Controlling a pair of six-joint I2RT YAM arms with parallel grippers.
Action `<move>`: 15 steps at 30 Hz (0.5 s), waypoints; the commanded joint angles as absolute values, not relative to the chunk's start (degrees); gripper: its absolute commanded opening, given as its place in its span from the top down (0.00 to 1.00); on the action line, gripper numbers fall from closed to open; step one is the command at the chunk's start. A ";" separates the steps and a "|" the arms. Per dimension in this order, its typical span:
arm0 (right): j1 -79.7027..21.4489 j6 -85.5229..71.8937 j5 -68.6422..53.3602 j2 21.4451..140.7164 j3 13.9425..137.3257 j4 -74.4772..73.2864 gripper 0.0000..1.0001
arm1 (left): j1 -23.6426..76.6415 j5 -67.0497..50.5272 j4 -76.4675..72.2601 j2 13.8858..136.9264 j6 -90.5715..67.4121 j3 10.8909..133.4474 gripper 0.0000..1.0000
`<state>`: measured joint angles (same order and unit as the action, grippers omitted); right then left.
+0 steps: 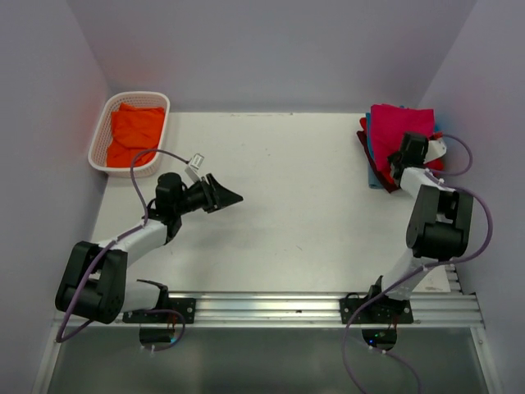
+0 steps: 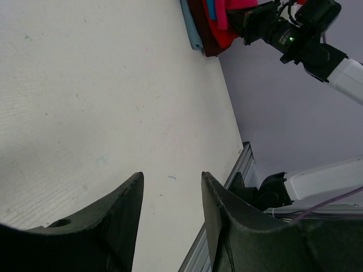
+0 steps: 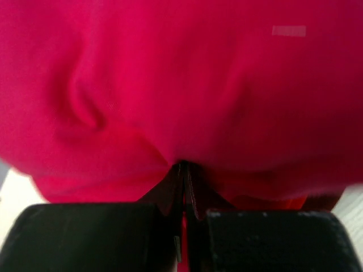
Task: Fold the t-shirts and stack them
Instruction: Put the neatly folded tshirt into the corner of the board with the right arm
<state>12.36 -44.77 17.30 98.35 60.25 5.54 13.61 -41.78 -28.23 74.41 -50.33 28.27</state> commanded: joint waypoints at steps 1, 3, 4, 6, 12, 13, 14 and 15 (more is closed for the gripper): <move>13.01 -45.27 19.61 103.26 64.77 4.57 1.00 | 13.18 -42.89 -30.41 74.62 -49.22 28.39 0.51; 13.09 -45.26 16.02 102.75 63.73 7.27 1.00 | 13.18 -42.89 -30.24 74.44 -49.22 28.56 0.52; 13.01 -45.26 14.69 101.35 60.85 9.38 1.00 | 13.18 -42.89 -30.15 74.10 -49.22 28.65 0.52; 13.01 -44.65 9.44 95.32 57.32 15.87 1.00 | 13.18 -42.80 -29.62 73.48 -48.96 29.26 0.52; 10.91 -40.88 -10.95 73.26 45.62 21.98 0.57 | 13.18 -37.72 -21.92 67.25 -42.56 33.47 0.10; 9.77 -39.30 -16.21 70.95 45.70 20.32 0.42 | 13.18 -34.31 -19.97 65.06 -41.15 34.36 0.00; 7.23 -37.81 -18.26 69.19 45.88 15.78 0.37 | 13.18 -32.19 -17.95 63.91 -39.83 35.15 0.00; 5.73 -34.92 -19.50 67.60 46.14 13.38 0.32 | 13.10 -30.17 -14.45 62.85 -38.51 36.55 0.00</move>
